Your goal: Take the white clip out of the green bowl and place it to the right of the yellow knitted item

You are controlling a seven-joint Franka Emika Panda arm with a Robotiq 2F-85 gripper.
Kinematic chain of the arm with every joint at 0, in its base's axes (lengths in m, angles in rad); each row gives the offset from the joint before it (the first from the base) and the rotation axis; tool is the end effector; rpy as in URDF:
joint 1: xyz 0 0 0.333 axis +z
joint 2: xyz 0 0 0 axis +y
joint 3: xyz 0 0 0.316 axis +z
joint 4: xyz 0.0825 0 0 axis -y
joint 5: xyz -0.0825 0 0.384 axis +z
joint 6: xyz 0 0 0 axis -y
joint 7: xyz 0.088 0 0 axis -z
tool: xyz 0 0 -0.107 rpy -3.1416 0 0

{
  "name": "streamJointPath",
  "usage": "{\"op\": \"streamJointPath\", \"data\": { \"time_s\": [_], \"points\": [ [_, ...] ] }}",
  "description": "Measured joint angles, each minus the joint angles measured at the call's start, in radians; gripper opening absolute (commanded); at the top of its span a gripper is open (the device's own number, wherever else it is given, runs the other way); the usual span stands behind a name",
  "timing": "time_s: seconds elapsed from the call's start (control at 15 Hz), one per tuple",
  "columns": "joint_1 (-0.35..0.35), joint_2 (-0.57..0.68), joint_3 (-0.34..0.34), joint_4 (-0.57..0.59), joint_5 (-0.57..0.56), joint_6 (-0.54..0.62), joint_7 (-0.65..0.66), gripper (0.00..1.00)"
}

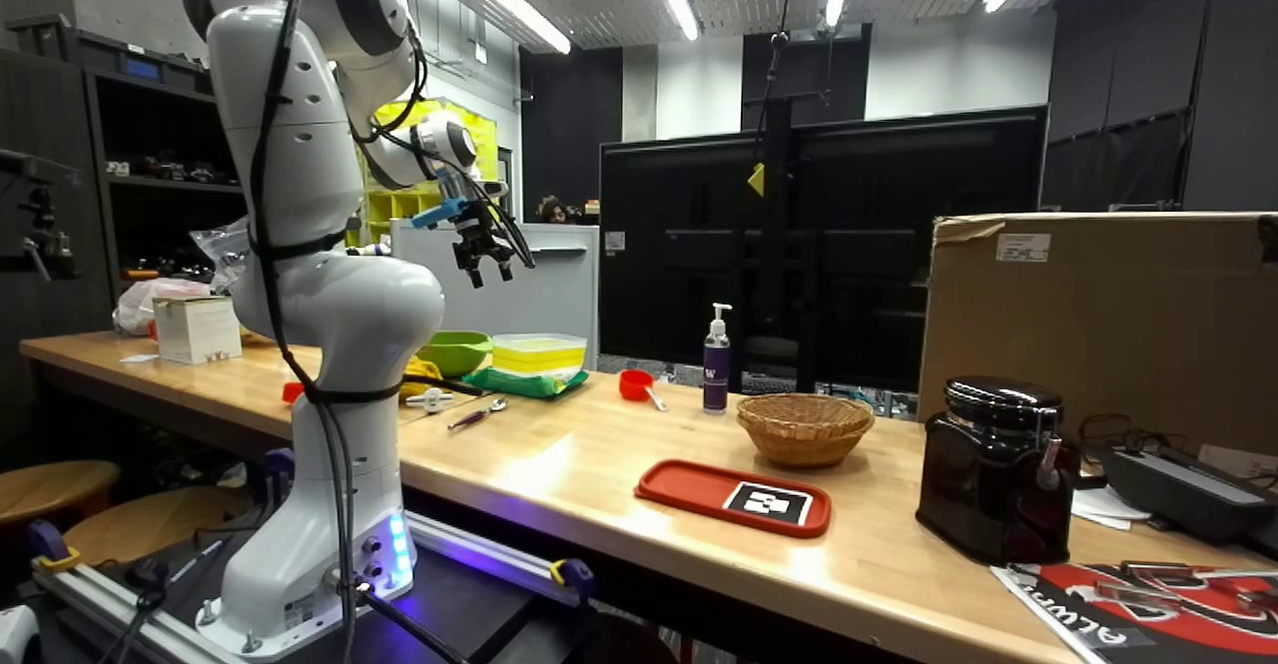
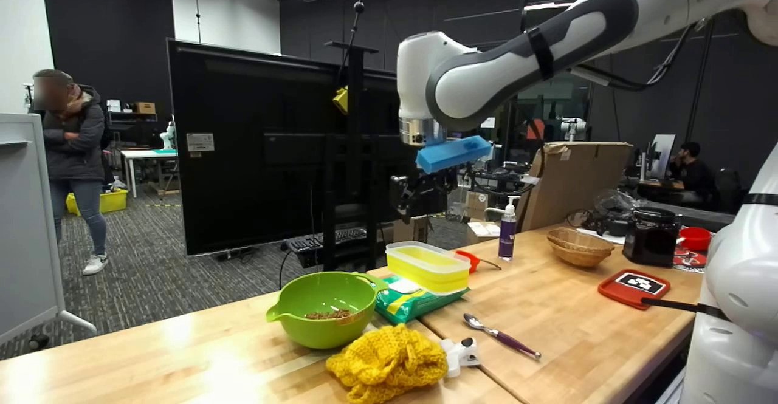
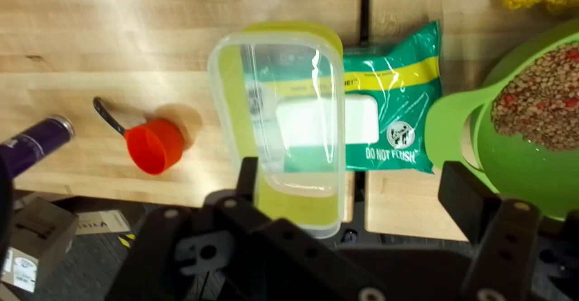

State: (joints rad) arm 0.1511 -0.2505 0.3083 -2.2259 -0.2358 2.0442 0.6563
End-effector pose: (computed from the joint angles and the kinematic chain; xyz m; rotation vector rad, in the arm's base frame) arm 0.4370 0.2093 0.4800 2.9070 -0.1477 0.2884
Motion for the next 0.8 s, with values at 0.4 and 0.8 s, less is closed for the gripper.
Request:
{"op": "streamJointPath", "data": {
  "time_s": [0.4, 0.8],
  "points": [
    [-0.005, 0.013, -0.062, 0.079, 0.048, 0.004, -0.145, 1.00],
    [-0.032, 0.012, -0.126, 0.189, 0.090, -0.154, -0.273, 1.00]
  ]
}}
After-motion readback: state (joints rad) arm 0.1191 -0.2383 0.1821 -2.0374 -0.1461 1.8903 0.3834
